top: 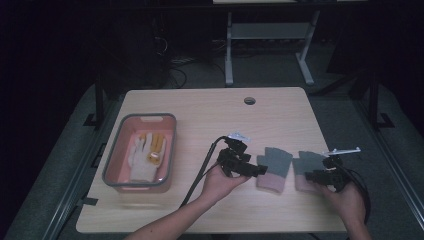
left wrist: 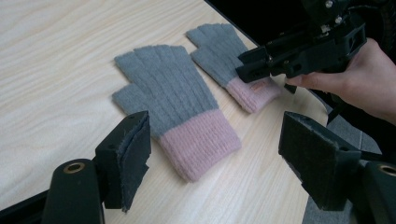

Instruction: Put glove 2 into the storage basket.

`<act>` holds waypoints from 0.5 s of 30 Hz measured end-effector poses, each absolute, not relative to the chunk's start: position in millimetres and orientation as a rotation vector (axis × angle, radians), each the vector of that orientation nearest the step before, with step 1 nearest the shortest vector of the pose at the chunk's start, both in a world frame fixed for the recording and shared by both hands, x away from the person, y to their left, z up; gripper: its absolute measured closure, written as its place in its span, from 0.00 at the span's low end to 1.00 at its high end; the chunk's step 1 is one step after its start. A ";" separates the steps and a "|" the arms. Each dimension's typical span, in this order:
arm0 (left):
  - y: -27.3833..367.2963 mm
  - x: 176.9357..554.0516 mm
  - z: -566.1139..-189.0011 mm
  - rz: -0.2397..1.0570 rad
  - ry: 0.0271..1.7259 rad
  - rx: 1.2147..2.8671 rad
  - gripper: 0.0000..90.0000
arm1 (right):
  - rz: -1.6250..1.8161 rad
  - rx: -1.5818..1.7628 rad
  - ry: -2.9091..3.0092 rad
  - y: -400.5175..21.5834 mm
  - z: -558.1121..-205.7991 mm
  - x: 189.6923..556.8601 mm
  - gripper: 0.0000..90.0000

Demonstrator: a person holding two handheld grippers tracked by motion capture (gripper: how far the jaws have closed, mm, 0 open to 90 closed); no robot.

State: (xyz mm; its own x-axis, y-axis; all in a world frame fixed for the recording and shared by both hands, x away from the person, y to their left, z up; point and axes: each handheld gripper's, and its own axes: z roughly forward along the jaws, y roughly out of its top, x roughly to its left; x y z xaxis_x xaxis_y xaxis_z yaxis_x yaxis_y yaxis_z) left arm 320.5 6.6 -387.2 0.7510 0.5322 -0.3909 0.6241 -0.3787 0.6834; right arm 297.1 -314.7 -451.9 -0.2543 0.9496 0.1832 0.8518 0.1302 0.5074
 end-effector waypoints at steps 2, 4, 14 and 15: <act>7.9 319.5 -387.2 -0.133 0.867 2.062 0.28 | 0.775 1.803 2.215 -313.9 -451.3 298.0 0.71; 9.4 318.2 -386.0 -0.121 0.866 2.056 0.28 | 0.773 1.814 2.210 -313.3 -451.1 298.8 0.73; 19.3 317.1 -383.4 -0.104 0.868 2.033 0.29 | 0.782 1.872 2.185 -312.7 -449.7 299.5 0.89; 20.7 317.3 -382.7 -0.099 0.871 2.029 0.29 | 0.781 1.874 2.186 -312.7 -449.5 299.8 0.89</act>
State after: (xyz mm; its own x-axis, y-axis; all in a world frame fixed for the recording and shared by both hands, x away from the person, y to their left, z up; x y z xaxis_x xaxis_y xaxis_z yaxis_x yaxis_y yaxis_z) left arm 317.3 20.7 -382.7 0.7490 0.5413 -0.3822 0.6135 -0.3485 0.7086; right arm 299.8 -312.7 -449.5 -0.2029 0.9561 0.2113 0.8736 0.0792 0.4802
